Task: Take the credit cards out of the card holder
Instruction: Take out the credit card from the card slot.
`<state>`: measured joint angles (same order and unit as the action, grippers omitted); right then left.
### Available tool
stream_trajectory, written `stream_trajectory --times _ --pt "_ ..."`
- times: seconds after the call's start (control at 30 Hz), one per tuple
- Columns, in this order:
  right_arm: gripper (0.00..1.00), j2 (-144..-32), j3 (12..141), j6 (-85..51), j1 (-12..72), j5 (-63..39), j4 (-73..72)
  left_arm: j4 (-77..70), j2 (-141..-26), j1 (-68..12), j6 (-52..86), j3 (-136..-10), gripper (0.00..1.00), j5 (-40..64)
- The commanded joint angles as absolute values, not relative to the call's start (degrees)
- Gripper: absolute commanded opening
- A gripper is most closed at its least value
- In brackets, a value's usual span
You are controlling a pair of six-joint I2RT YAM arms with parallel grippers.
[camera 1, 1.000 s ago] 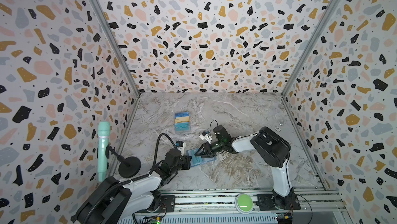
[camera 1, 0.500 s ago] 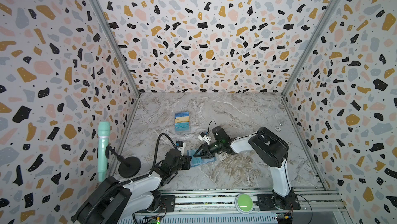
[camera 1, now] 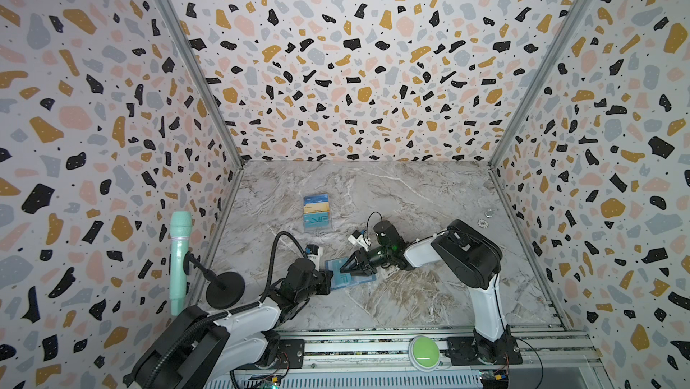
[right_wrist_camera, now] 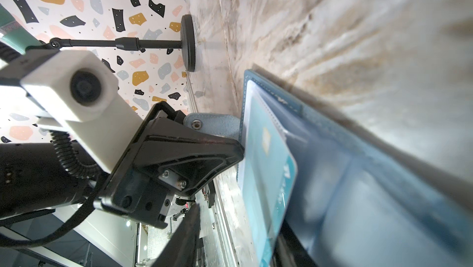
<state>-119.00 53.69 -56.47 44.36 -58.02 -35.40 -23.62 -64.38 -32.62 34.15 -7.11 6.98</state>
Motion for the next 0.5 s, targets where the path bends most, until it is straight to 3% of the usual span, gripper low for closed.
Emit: stream_trajectory --times 0.0,0.47 --pt "0.42 -117.52 54.02 -55.77 44.12 -58.97 -35.66 -21.29 -64.71 -32.52 34.46 -6.77 0.01 6.10" --pt "0.42 -118.16 53.09 -56.67 44.12 -58.87 -37.40 -25.88 -64.25 -32.52 33.27 -9.32 0.00 9.21"
